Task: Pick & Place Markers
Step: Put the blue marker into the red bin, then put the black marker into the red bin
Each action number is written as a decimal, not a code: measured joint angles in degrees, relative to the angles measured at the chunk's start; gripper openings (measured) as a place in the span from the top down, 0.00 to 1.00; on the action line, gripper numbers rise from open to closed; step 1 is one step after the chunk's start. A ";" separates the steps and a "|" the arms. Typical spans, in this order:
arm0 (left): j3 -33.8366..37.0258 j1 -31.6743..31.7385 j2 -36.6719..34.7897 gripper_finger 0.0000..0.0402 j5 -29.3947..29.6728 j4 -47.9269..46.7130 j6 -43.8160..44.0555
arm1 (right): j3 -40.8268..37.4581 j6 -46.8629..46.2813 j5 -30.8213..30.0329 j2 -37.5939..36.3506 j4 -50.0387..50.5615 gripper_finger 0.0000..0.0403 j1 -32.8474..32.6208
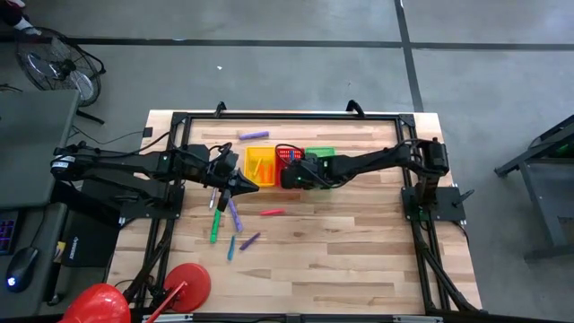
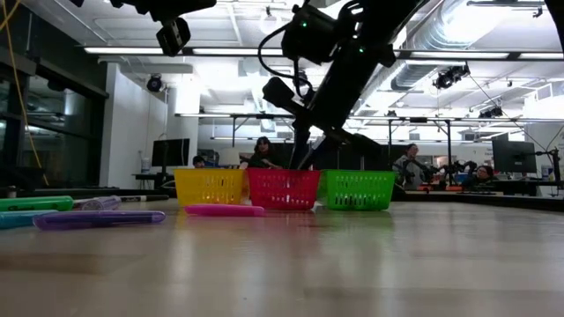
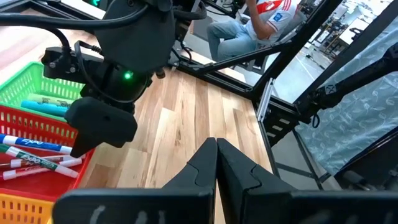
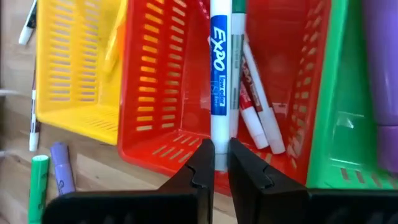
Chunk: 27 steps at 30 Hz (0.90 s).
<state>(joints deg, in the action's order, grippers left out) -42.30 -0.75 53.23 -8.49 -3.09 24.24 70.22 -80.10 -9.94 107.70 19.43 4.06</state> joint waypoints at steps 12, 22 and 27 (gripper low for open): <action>0.00 0.00 0.00 1.00 -0.02 -0.02 -0.06 | 0.00 2.63 0.71 -0.02 -0.38 0.81 0.06; 0.00 0.00 0.00 1.00 0.03 -0.02 -0.37 | -0.04 7.30 0.41 -2.84 -0.26 0.72 0.09; 0.00 0.00 0.00 1.00 0.04 -0.07 -0.60 | -0.04 12.77 -2.34 -8.28 0.84 0.72 0.09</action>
<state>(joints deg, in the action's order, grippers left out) -42.30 -0.75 53.23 -8.45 -3.16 23.64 70.17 -67.34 -12.28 99.42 20.26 4.14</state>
